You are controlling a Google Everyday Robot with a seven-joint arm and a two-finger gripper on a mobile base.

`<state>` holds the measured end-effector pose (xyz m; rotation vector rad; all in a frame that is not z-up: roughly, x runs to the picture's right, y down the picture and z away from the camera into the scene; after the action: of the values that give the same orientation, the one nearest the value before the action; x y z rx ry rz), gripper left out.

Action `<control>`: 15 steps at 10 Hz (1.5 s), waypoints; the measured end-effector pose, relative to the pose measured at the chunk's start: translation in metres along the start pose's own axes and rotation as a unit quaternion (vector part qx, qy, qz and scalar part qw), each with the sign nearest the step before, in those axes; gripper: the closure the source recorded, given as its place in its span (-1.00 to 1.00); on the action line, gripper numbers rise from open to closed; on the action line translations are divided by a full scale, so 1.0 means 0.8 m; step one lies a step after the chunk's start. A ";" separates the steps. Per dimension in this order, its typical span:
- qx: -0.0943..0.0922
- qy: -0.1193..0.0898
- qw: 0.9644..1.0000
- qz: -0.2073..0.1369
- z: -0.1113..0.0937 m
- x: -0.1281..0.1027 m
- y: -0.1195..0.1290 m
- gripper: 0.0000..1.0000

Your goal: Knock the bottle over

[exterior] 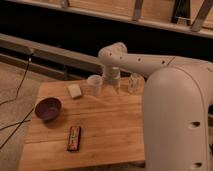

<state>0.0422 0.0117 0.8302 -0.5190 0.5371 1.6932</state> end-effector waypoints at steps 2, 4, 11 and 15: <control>-0.008 -0.015 1.000 -0.015 0.010 -0.031 -0.007 -0.30; -0.008 -0.027 0.999 -0.028 0.019 -0.055 -0.016 -0.30; -0.014 -0.057 0.997 -0.052 0.014 -0.139 -0.042 -0.30; 0.000 -0.061 0.996 -0.067 0.016 -0.177 -0.048 -0.30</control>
<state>0.1046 -0.0840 0.9232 -0.4385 0.4045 1.5850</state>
